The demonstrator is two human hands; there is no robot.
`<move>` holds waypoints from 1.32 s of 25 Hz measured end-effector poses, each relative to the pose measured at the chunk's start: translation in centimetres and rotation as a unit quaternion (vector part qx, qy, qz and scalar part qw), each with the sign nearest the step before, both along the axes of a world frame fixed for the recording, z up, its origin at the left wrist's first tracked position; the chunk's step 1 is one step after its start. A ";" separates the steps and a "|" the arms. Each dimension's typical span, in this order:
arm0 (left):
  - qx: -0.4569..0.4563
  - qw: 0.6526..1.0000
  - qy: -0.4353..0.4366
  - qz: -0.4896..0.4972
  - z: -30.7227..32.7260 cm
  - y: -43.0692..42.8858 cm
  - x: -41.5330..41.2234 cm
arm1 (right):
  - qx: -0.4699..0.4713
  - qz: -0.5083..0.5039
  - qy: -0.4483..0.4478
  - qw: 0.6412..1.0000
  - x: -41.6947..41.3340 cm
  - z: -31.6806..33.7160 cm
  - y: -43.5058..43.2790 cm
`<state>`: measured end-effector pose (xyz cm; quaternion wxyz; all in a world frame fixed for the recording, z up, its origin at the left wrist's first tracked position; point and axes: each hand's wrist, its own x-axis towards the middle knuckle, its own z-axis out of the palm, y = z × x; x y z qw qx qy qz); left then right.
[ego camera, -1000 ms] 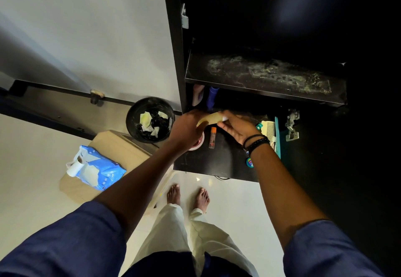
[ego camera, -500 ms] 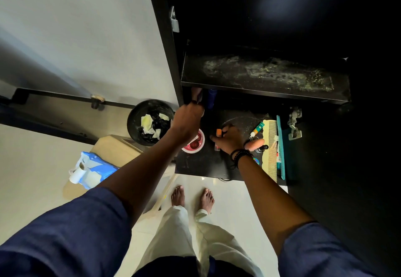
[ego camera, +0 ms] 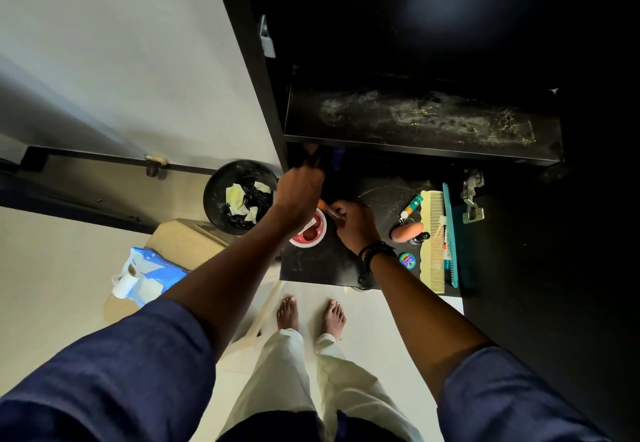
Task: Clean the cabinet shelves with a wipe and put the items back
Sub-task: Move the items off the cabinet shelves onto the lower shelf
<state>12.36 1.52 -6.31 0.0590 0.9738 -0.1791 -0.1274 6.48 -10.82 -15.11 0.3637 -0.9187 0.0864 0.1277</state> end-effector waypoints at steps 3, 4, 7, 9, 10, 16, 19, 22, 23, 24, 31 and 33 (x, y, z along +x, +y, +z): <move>-0.010 1.000 0.003 -0.003 -0.2 0.4 -0.2 | 0.021 0.006 -0.012 1.000 0.2 0.4 0.2; -0.015 1.000 0.002 -0.005 -0.2 0.5 -0.3 | 0.025 0.006 -0.009 1.000 0.2 0.5 0.2; -0.036 0.999 -0.015 -0.015 -0.1 0.9 -1.1 | 0.036 -0.005 -0.002 0.999 -0.2 0.7 0.0; -0.045 0.999 -0.019 -0.006 -0.1 1.1 -1.5 | 0.049 -0.023 0.001 0.999 -0.4 0.9 -0.2; -0.050 0.999 -0.017 0.004 -0.1 1.1 -1.7 | 0.052 -0.036 0.005 0.998 -0.6 1.1 -0.3; -0.116 0.993 -0.035 0.015 0.8 0.6 -4.2 | -0.057 -0.098 -0.112 0.987 -2.4 5.6 -2.6; -0.148 0.988 -0.034 -0.001 1.0 -0.2 -5.9 | -0.156 -0.136 -0.143 0.968 -4.0 7.4 -5.7; -0.167 0.985 -0.029 -0.005 0.7 -1.1 -7.4 | -0.162 -0.119 -0.028 0.979 -5.4 7.6 -8.5; -0.172 0.985 -0.027 -0.007 0.6 -1.4 -7.8 | -0.164 -0.100 -0.003 0.981 -5.7 7.5 -9.0; -0.174 0.984 -0.020 -0.007 0.5 -1.6 -8.2 | -0.169 -0.085 0.004 0.982 -6.0 7.4 -9.3; -0.172 0.985 0.010 -0.027 0.4 -1.5 -9.8 | -0.141 -0.046 -0.041 0.988 -6.4 7.5 -9.5; -0.186 0.982 0.019 -0.036 0.6 -1.6 -10.2 | -0.101 -0.037 -0.050 0.993 -6.3 7.6 -9.1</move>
